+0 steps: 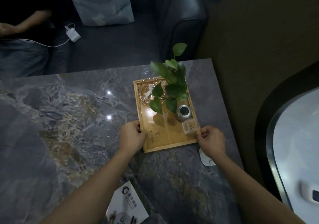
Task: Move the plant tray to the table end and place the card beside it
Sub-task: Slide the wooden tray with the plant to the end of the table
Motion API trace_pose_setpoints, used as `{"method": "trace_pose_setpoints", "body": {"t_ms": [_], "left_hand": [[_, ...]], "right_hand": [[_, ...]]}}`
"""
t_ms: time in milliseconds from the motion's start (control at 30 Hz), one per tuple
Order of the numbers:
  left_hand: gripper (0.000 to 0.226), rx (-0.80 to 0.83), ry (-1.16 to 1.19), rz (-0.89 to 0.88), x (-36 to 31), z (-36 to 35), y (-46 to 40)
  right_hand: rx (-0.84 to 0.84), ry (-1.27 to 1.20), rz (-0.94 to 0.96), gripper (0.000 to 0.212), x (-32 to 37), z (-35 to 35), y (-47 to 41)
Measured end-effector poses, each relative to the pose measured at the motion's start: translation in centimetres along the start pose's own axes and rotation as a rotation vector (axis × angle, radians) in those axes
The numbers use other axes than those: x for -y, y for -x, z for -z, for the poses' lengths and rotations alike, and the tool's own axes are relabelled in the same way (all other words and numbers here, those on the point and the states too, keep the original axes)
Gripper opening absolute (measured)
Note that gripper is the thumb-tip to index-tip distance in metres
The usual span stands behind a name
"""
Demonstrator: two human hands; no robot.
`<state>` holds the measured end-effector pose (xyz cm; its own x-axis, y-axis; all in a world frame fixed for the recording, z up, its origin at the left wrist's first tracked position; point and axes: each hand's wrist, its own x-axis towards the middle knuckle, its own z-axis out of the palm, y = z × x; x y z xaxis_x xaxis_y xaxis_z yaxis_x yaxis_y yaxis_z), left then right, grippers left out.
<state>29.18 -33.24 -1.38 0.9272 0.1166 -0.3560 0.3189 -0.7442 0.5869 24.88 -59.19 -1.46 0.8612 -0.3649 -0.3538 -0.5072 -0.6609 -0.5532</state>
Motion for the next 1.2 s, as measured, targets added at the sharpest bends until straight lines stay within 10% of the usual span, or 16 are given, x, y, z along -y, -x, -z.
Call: {"method": "trace_pose_setpoints", "body": {"t_ms": [1200], "left_hand": [[0.026, -0.059, 0.304, 0.046, -1.4, -5.0, 4.0]], "right_hand": [[-0.071, -0.106, -0.089, 0.004, -3.5, 2.3, -0.9]]}}
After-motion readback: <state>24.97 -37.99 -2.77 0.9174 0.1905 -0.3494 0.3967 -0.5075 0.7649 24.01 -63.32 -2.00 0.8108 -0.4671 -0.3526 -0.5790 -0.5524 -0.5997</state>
